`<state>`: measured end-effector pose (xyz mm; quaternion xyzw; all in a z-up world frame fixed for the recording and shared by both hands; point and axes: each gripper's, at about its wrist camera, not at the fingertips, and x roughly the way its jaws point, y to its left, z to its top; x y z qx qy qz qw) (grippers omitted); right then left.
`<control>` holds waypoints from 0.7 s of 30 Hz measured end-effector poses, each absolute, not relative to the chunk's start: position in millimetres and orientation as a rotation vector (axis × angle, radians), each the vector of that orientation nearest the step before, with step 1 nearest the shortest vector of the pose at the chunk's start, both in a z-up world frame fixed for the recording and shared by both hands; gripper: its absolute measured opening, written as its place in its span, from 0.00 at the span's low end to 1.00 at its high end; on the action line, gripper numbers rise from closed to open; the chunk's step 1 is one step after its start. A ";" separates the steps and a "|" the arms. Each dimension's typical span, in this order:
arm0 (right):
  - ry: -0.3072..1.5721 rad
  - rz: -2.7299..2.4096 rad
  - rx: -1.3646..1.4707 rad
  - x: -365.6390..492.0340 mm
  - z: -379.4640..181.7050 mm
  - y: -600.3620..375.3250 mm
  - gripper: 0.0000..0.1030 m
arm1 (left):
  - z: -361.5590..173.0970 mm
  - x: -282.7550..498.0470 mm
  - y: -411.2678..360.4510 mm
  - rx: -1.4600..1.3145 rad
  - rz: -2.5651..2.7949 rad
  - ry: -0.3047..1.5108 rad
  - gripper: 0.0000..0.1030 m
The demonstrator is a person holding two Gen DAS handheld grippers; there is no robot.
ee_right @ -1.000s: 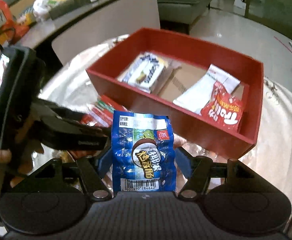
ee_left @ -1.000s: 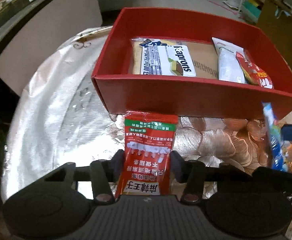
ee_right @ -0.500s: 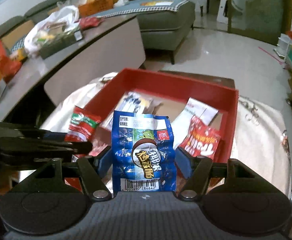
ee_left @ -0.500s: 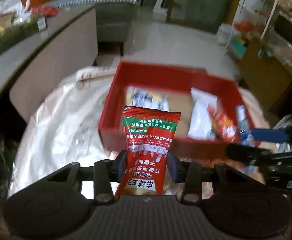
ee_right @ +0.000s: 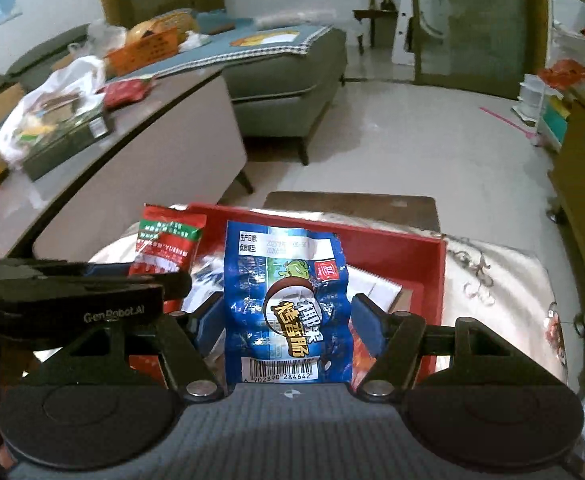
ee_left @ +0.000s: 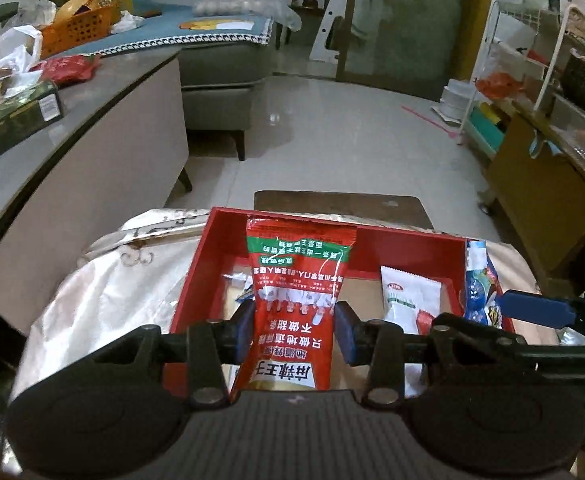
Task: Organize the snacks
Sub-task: 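Carry the sauce packet and blue packet over the red box with both grippers, then lower both packets into the red box and open both grippers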
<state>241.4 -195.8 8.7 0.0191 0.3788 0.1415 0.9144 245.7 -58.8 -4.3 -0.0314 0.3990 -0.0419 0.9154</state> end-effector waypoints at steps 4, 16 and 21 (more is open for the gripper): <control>0.798 0.252 0.058 259.5 -4.0 -201.0 0.71 | -16.7 257.7 -65.7 -0.040 -0.072 0.845 0.35; 0.874 0.216 0.058 268.7 -24.9 -206.3 0.72 | -29.1 262.5 -70.8 -0.005 -0.056 0.881 0.36; 0.889 0.202 0.051 269.7 -27.0 -204.9 0.74 | -27.5 259.2 -73.7 0.038 -0.050 0.872 0.41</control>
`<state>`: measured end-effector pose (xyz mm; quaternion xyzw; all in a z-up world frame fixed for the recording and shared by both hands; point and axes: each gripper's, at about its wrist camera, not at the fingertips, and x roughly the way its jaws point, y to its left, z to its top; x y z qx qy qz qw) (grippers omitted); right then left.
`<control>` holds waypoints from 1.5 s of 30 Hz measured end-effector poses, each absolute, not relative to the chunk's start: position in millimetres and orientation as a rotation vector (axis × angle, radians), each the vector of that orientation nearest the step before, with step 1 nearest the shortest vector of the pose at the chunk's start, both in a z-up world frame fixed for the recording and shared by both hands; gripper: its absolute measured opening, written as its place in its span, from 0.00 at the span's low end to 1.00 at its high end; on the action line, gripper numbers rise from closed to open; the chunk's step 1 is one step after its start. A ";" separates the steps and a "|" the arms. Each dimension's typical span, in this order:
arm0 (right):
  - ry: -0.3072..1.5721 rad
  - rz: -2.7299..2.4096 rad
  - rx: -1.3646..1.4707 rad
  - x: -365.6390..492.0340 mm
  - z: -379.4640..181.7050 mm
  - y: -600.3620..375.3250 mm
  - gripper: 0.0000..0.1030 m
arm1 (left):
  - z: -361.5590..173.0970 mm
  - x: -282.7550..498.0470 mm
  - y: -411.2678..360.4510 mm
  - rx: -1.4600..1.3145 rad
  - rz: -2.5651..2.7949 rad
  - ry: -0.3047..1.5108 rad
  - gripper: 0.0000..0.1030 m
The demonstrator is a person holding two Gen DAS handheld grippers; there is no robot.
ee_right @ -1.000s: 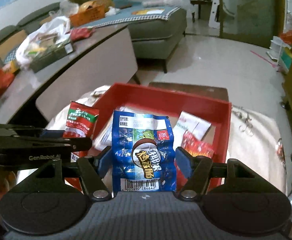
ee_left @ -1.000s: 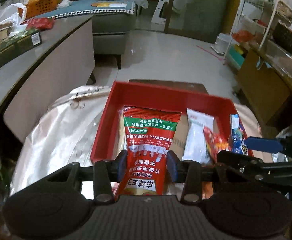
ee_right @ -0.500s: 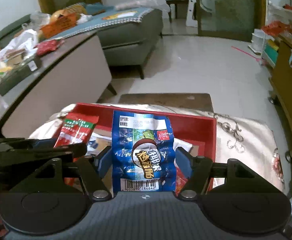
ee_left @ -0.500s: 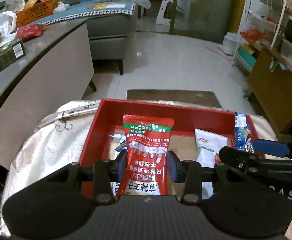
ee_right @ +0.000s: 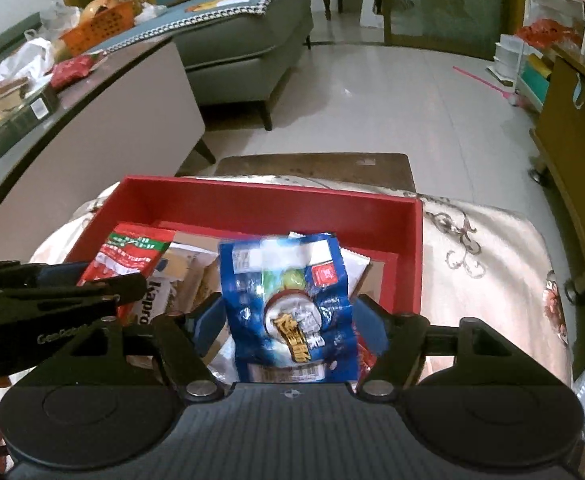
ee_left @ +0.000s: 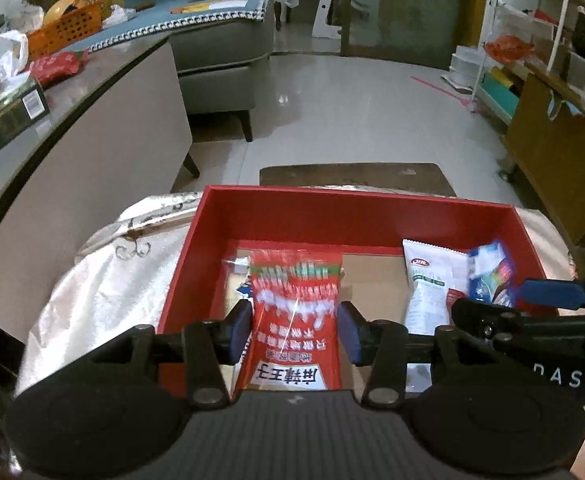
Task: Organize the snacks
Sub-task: 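Lower both packets into the red box and open both grippers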
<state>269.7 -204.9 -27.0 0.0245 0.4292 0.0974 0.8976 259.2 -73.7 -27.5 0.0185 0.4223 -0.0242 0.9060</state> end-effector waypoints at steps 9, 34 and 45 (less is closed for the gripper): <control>0.861 0.191 0.050 267.7 -21.2 -206.5 0.76 | -23.1 255.5 -71.6 0.052 -0.042 0.855 0.50; 0.816 0.225 0.045 220.6 6.4 -197.9 0.80 | 2.6 205.9 -62.1 0.068 -0.068 0.810 0.52; 0.848 0.233 0.060 187.6 2.1 -199.4 0.81 | 1.1 172.5 -49.8 0.061 -0.090 0.838 0.52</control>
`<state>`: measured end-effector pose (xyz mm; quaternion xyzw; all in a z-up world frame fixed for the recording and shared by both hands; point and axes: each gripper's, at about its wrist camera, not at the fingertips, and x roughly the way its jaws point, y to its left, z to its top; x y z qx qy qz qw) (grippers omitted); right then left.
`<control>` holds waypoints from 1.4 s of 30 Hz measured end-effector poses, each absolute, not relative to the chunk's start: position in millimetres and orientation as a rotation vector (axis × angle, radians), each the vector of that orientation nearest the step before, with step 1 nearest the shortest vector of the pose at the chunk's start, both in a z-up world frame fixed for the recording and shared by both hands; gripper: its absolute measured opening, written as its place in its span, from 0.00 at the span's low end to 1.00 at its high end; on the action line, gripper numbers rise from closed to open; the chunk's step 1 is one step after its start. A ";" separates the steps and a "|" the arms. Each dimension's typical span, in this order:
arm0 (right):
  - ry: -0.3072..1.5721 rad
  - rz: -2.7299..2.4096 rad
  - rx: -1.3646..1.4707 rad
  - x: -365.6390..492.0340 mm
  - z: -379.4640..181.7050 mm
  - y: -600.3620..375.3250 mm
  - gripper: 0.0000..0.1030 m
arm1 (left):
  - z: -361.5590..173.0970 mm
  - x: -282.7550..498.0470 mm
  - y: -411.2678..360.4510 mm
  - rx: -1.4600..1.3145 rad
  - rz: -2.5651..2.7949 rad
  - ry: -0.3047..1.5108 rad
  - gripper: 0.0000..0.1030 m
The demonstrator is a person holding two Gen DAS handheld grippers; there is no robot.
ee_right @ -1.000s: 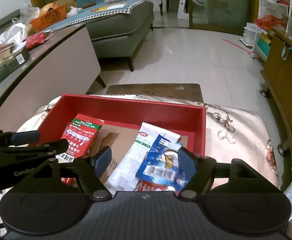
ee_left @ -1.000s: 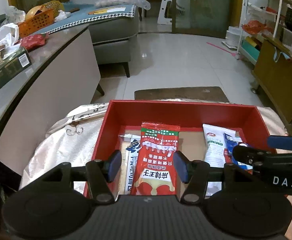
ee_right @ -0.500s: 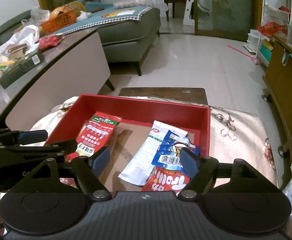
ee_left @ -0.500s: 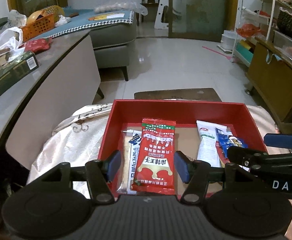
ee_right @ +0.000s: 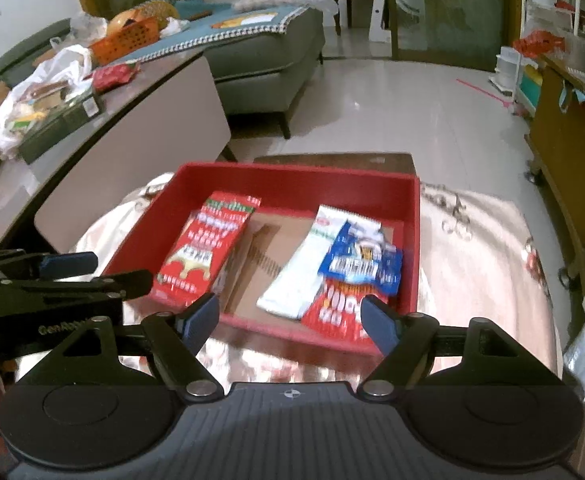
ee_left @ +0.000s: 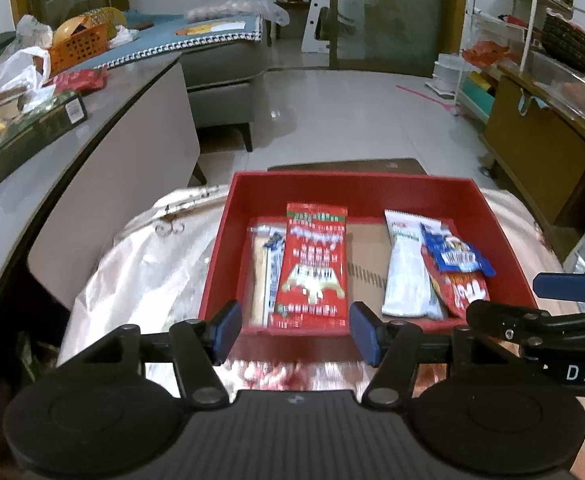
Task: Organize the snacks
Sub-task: 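Withdraw both grippers toward the snacks on the table, then grasp the brown candy bag with the left gripper while the right grasps the clear bread bag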
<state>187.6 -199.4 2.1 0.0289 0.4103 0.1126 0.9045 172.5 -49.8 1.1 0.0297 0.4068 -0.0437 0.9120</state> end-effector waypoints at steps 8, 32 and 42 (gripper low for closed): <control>0.886 0.242 0.060 156.2 -4.9 -200.6 0.82 | -9.2 139.6 -36.2 0.051 -0.092 0.898 0.52; 1.002 0.345 0.031 93.2 -30.6 -184.7 0.84 | -84.4 61.9 -14.7 0.012 -0.049 1.151 0.40; 1.140 0.452 0.027 92.2 -58.4 -134.6 0.84 | -69.2 59.2 24.6 -0.059 0.056 1.098 0.39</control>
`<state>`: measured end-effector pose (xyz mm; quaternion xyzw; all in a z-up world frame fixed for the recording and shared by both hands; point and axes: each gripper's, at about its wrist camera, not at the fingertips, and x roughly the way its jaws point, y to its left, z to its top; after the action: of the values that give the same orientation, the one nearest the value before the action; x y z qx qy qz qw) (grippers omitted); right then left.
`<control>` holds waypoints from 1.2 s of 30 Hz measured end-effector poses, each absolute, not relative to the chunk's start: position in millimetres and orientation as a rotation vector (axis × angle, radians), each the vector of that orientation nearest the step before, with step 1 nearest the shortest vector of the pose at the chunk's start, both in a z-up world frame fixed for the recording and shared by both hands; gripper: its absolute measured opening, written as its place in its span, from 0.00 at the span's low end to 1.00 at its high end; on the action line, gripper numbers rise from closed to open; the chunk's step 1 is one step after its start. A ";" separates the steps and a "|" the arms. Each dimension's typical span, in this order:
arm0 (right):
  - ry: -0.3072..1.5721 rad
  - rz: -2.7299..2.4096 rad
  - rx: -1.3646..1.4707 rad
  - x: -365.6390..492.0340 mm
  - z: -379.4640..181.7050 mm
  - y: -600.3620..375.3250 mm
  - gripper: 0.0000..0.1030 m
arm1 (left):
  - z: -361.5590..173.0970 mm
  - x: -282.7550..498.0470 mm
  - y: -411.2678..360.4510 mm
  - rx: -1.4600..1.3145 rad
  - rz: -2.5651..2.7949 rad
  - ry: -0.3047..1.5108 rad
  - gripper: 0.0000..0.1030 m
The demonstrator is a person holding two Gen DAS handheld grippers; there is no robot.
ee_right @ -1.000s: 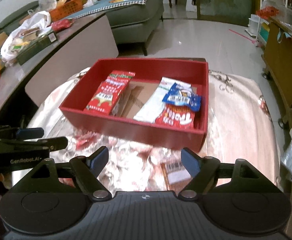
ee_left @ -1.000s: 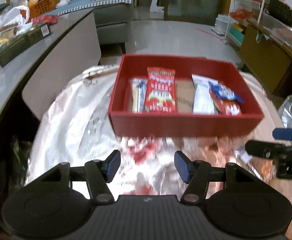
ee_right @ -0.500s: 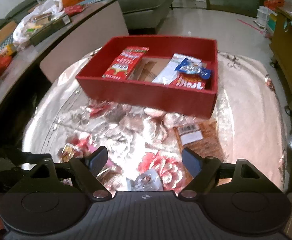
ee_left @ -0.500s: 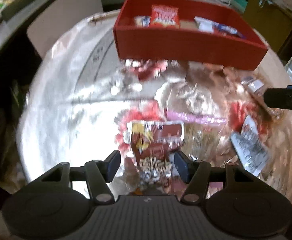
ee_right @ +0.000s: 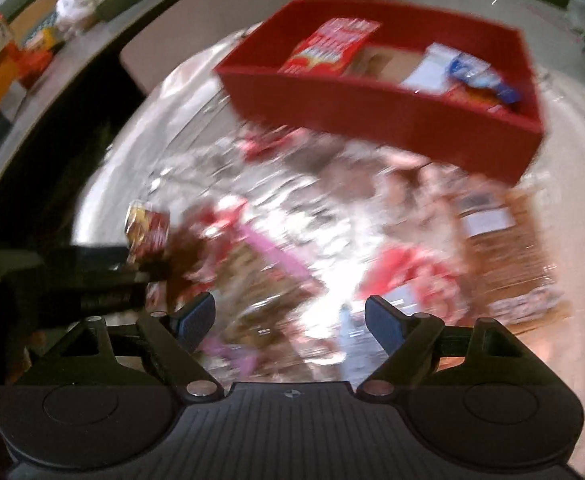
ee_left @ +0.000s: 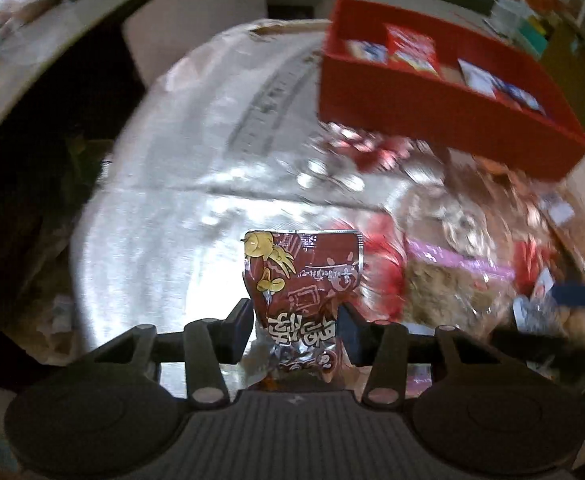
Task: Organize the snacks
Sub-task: 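Grasp the brown candy bag with the left gripper while the right grasps the clear bread bag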
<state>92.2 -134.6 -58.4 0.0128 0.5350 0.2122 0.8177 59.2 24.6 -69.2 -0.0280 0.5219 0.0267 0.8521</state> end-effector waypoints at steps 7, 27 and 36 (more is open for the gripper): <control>1.215 0.489 -0.005 100.5 -80.5 -83.5 0.84 | -66.8 58.8 39.4 -0.122 0.055 1.109 0.39; 1.159 0.474 -0.408 91.8 -106.8 -47.5 1.00 | -92.6 59.4 33.7 -0.043 0.083 1.206 0.52; 1.131 0.484 -0.368 92.2 -93.6 -63.4 0.79 | -96.5 48.3 35.1 -0.008 0.141 1.191 0.64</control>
<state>92.2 -63.4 -93.6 -0.1714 0.5274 0.2256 0.8010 48.3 35.1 -96.5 -0.0040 0.5605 0.0661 0.8255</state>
